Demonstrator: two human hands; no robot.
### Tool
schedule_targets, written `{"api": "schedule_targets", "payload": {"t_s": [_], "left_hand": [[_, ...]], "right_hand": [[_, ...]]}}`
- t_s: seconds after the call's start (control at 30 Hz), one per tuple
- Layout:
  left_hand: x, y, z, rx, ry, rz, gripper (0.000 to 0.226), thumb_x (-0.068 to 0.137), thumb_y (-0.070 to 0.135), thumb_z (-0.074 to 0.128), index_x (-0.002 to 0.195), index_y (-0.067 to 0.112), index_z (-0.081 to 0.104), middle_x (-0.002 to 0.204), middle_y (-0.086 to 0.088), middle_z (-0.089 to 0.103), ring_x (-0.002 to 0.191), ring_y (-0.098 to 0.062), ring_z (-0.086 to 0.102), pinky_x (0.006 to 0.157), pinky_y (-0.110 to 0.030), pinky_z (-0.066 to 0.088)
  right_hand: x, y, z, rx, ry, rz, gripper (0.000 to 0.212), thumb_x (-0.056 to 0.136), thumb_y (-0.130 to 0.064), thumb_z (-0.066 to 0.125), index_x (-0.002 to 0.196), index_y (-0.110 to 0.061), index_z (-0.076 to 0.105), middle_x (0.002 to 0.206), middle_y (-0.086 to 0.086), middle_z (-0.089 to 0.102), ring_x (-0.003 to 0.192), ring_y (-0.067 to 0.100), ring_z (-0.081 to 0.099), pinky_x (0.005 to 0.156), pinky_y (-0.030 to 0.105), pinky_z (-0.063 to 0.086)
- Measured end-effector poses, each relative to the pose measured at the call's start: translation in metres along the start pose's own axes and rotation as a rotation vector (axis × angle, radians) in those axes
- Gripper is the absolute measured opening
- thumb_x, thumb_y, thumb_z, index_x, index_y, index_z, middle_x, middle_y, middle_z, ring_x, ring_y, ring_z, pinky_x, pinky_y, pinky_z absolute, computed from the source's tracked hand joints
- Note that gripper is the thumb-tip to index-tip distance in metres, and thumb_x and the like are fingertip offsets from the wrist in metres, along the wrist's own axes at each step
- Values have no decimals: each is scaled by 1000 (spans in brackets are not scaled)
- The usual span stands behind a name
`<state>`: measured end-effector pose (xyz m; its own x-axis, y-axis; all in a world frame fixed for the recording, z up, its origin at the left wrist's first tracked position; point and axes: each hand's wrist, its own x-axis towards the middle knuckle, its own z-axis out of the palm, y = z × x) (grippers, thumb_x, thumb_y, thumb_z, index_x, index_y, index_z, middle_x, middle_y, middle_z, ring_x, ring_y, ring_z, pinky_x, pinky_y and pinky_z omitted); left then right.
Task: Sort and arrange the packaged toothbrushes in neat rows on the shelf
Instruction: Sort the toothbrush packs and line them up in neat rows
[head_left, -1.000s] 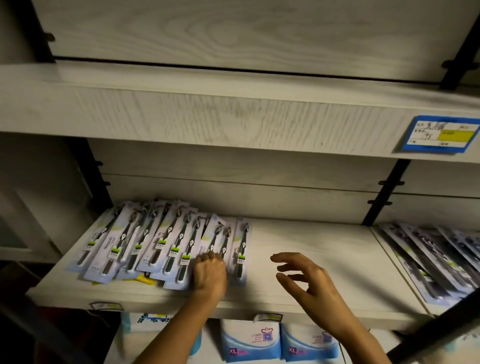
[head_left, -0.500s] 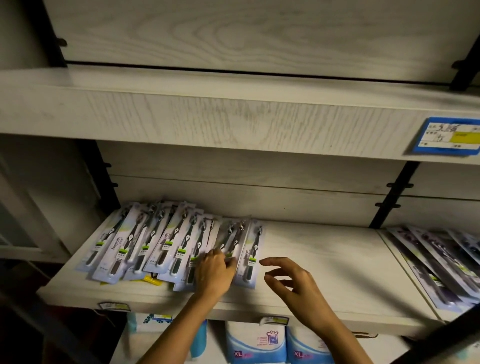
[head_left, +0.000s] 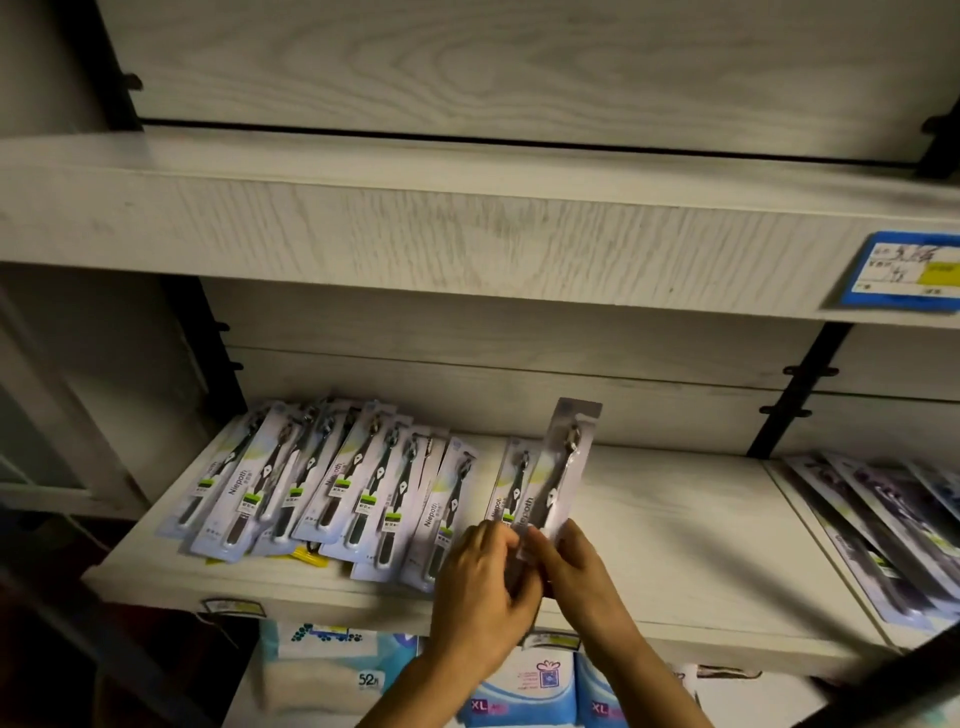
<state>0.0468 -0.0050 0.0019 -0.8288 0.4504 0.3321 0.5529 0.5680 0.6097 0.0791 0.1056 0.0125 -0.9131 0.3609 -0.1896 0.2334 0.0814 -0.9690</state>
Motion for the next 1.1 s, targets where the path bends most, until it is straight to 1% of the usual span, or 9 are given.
{"api": "schedule_targets", "payload": {"t_s": [0.07,0.13,0.27,0.4,0.67,0.83,0.9,1.03,1.1], "left_hand": [[1,-9,-4,-37,-16,18,25,76,49,46,85,26,49,79,18,43,73,1,43,63,-8,30],[10,-29,-5,3,-4,-56,23,81,46,48,88,25,51,85,13,50,80,-1,47,68,-9,31],[40,-73,0,517,-145,-265,43,90,43,43,123,16,46,125,-3,52,117,-18,43,101,-30,33],[53,-79,10,880,-295,-201,63,87,49,49,132,7,37,132,-10,47,122,-25,37,103,-37,27],[65,-80,16,866,-211,-292,63,80,42,60,128,6,40,129,-10,49,119,-23,41,104,-35,27],[56,-68,3,525,-73,-379,49,86,37,57,122,8,39,122,-9,55,111,-23,53,88,-28,40],[46,-62,-4,172,-9,-379,43,84,29,64,114,7,42,112,-10,59,101,-26,60,72,-25,43],[23,-39,-17,-593,-6,-395,29,80,10,70,96,24,50,90,10,64,92,-5,66,66,-10,49],[16,-24,-19,-763,-67,-389,27,83,7,65,101,24,53,98,10,66,99,-8,64,67,-8,50]], "right_hand": [[1,2,-8,9,9,1,26,91,-31,54,95,-5,53,94,21,66,87,34,67,79,51,55],[1,2,-15,71,-19,8,18,93,-27,52,100,-11,53,99,14,67,88,25,69,72,37,59],[0,2,-23,102,-65,-27,12,92,-24,51,104,-24,52,105,2,66,94,15,67,70,25,57],[-5,1,-25,69,-80,-44,18,92,-25,51,110,-22,51,106,0,66,92,12,68,68,21,56],[-6,-3,-29,52,-82,-71,19,92,-26,51,111,-24,50,109,-4,64,94,9,67,70,22,57],[-7,-7,-35,42,-76,-87,17,92,-27,51,109,-24,51,107,-5,64,91,5,68,68,19,55],[-9,-9,-40,55,-65,-100,21,91,-26,53,112,-26,50,111,-5,64,95,9,67,72,22,57],[-18,-11,-51,58,-31,-130,30,89,-24,56,119,-23,50,115,-3,63,98,12,67,71,23,57],[-25,-10,-58,52,-16,-147,32,89,-24,56,120,-21,50,115,-3,63,97,10,67,70,21,56]]}}
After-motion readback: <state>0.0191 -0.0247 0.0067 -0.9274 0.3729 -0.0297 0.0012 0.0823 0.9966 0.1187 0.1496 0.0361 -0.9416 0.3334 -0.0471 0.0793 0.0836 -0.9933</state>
